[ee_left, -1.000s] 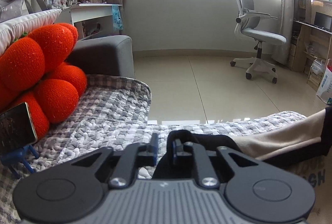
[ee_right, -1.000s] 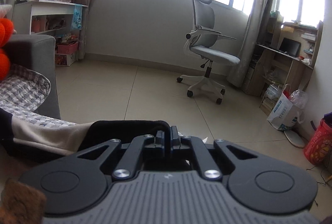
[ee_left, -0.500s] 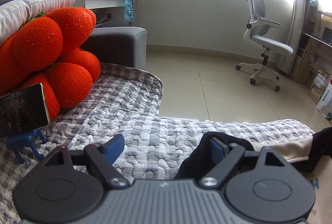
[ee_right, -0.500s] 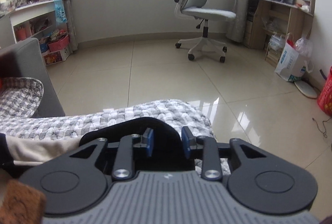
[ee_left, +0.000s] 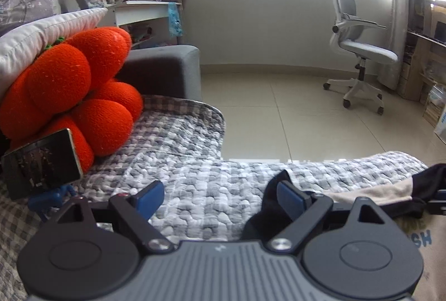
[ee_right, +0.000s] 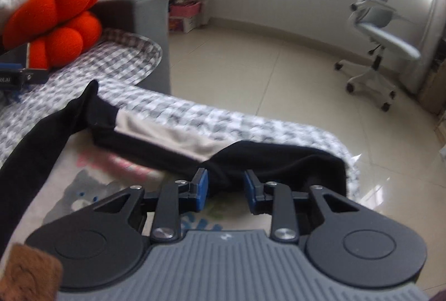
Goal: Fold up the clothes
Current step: 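Lower the sweatshirt flat onto the bed, print up, and open both grippers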
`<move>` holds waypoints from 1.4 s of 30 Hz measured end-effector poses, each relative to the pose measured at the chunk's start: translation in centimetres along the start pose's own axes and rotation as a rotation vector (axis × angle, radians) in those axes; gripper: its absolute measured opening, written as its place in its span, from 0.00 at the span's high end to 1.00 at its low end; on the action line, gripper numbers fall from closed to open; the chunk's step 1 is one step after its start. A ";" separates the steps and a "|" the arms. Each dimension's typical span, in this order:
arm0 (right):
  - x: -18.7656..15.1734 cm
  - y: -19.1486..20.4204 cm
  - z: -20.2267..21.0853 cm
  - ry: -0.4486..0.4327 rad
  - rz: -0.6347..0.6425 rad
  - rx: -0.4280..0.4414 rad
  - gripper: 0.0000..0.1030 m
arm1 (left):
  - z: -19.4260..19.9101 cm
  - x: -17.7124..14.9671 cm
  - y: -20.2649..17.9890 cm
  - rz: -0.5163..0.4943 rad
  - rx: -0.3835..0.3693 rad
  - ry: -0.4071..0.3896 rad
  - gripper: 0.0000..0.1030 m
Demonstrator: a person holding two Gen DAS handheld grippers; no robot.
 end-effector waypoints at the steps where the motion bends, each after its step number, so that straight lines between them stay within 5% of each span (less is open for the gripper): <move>1: -0.3 0.3 -0.9 0.033 -0.004 0.018 0.68 | 0.0 -0.1 -0.7 -0.023 -0.023 0.005 0.14; 5: -0.6 0.9 -3.3 0.044 -0.038 0.033 0.67 | -0.9 -0.7 -2.6 -0.062 -0.056 0.062 0.12; 11: 4.0 1.1 -2.7 -0.180 -0.155 0.074 0.67 | -1.9 -1.3 -1.2 -0.011 -0.028 0.108 0.12; 17: 4.2 -1.0 -3.0 -0.240 -0.287 -0.032 0.67 | -1.9 -1.6 -0.9 -0.025 -0.007 0.118 0.12; 21: 4.4 -1.3 -2.0 -0.205 -0.289 0.017 0.67 | -1.5 -1.5 -1.2 -0.030 -0.021 0.119 0.12; 32: 3.6 -1.4 1.6 -0.140 -0.190 -0.100 0.66 | 0.0 -1.5 -1.4 -0.042 -0.051 0.121 0.12; 42: -1.3 -2.2 5.6 -0.072 -0.102 -0.141 0.66 | 5.4 -2.8 -2.9 -0.086 -0.107 0.086 0.10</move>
Point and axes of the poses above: each gripper's, at about its wrist camera, not at the fingertips, and z roughly against the way its jaws point, y to its left, x to its top, the point moved 3 cm from there along -z, roughly the way its jaws point, and after that the axes turned 14 degrees about -z, right-handed, at the moved point
